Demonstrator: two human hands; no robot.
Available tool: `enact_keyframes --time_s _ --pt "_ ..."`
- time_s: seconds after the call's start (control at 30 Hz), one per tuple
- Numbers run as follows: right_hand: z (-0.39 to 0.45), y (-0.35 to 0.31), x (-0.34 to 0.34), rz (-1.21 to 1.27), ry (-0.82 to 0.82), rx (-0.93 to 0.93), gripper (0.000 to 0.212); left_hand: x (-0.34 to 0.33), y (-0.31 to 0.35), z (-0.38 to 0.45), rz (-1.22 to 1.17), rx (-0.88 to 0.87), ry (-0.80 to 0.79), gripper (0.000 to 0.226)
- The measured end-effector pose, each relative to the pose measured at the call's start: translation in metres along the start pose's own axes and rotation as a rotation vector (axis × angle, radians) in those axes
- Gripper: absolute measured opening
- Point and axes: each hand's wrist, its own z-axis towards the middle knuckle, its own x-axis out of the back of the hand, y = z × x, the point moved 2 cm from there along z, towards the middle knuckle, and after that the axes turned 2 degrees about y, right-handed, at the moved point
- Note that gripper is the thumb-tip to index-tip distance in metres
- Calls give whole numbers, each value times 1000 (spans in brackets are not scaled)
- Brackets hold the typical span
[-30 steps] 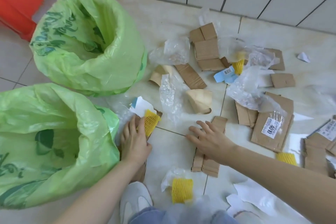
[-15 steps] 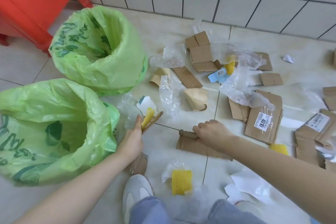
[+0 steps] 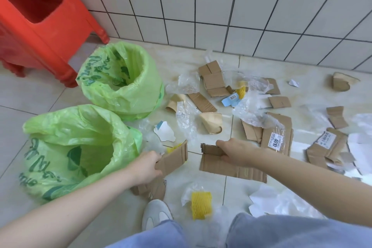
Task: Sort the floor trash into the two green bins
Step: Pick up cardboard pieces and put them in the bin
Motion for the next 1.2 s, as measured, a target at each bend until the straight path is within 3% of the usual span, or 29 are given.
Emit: enact_keyframes --time_s 0.07,0.17,0.33,0.43,0.63,0.73,0.87,1.03,1.2 --pt "-1 -4 -2 17 0 -3 23 5 -5 -13 14 -31 -29 6" --pt "5 -12 -1 51 19 -8 24 5 -12 -34 113 -55 -90 13" --pt "29 -14 27 216 196 -61 43 -15 -27 -37 177 -41 -114 30" --pt "52 -3 44 322 286 -179 40 -30 -35 -20 232 -73 -115 40" --pt "115 24 69 511 364 -334 20 -58 -57 10 142 -210 -175 34" --pt "136 33 79 676 445 -328 32 -73 -75 18 184 -268 -149 23" --pt "175 29 73 646 322 -340 27 -84 -84 25 368 -363 -32 21" --pt "204 26 58 514 191 -419 15 -84 -78 32 469 -352 47 37" --pt "210 29 51 400 138 -486 32 -88 -84 41 470 -372 41 25"
